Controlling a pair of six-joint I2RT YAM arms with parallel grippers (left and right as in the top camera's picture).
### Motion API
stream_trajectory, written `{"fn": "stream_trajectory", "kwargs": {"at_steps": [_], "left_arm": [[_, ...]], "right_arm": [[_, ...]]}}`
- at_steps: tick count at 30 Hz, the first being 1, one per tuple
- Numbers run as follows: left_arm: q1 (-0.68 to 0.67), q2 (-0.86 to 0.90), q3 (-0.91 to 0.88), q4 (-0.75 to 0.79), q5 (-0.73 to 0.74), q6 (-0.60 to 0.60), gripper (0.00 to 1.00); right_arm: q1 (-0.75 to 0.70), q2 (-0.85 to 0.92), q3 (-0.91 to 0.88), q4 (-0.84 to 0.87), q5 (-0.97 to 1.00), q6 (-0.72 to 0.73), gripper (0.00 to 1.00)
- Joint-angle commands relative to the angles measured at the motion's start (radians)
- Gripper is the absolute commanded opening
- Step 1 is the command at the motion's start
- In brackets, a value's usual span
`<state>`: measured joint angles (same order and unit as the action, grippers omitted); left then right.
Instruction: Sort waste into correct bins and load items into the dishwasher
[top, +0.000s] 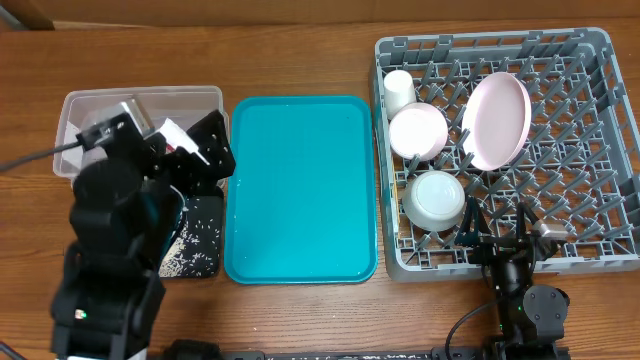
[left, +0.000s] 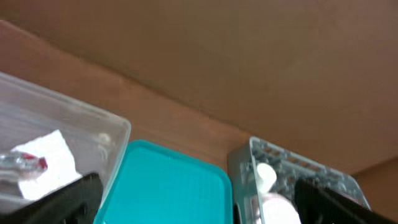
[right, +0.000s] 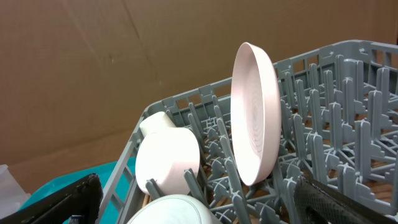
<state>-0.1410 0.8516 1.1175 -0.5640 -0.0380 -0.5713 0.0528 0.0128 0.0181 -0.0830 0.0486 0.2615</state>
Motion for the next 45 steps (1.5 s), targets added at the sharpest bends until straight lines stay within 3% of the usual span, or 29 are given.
{"fn": "stream_trajectory", "kwargs": {"at_steps": [1, 10, 19, 33, 45], "left_arm": [[0.027, -0.075, -0.143, 0.122, 0.015, -0.005, 1.00], [0.109, -0.232, -0.513, 0.572, 0.111, -0.005, 1.00], [0.138, -0.366, -0.796, 0.821, 0.107, -0.005, 1.00], [0.143, -0.573, -1.040, 0.860, 0.073, -0.005, 1.00], [0.143, -0.688, -1.113, 0.796, 0.028, 0.027, 1.00]], "right_arm": [[-0.003, -0.010, -0.010, 0.003, -0.006, 0.001, 1.00], [-0.003, -0.010, -0.010, 0.003, -0.006, 0.001, 1.00], [-0.003, -0.010, -0.010, 0.003, -0.006, 0.001, 1.00], [-0.003, -0.010, -0.010, 0.003, -0.006, 0.001, 1.00], [-0.003, -0.010, -0.010, 0.003, -0.006, 0.001, 1.00]]}}
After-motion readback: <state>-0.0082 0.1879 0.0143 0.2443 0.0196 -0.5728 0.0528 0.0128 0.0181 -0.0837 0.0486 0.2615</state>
